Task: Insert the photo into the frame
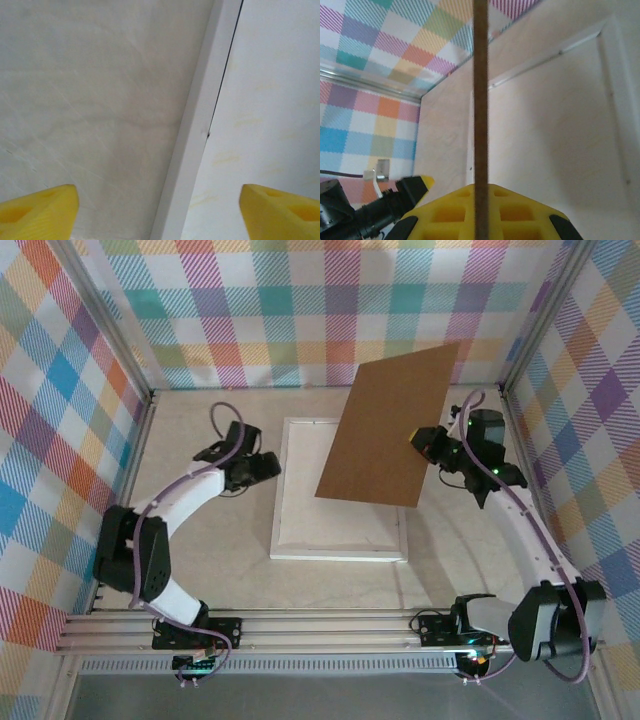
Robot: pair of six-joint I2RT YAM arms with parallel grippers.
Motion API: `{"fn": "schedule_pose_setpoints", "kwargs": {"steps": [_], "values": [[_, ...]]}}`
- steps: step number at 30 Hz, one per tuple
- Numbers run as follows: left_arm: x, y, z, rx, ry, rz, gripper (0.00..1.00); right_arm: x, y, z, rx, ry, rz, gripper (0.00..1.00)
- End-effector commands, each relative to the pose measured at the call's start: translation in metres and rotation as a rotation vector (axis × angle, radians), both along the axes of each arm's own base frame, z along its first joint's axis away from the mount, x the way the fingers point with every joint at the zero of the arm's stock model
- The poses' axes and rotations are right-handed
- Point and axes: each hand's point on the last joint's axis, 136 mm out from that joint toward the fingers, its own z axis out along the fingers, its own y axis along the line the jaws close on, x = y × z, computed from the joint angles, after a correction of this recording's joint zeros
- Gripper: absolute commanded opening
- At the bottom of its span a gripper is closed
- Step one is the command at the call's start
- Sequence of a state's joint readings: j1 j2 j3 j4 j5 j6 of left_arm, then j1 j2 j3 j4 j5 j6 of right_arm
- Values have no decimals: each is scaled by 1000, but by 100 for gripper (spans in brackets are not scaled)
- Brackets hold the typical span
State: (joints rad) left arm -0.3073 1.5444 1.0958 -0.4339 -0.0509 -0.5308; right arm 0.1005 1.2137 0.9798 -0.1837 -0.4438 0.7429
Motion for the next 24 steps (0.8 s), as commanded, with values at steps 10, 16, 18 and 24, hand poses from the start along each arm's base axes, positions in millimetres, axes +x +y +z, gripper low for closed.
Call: {"fn": "schedule_pose_setpoints", "kwargs": {"steps": [10,16,18,24], "values": [[4,14,-14,-288,-18,80,100,-9,78,-14,267,11,235,0],[-1,8,-29,-319,16,69,100,-8,85,-38,272,32,257,0],[-3,8,-30,-318,19,62,100,-7,88,-45,273,31,276,0],[-5,10,-28,-304,16,57,100,-9,95,-59,278,9,345,0]]}}
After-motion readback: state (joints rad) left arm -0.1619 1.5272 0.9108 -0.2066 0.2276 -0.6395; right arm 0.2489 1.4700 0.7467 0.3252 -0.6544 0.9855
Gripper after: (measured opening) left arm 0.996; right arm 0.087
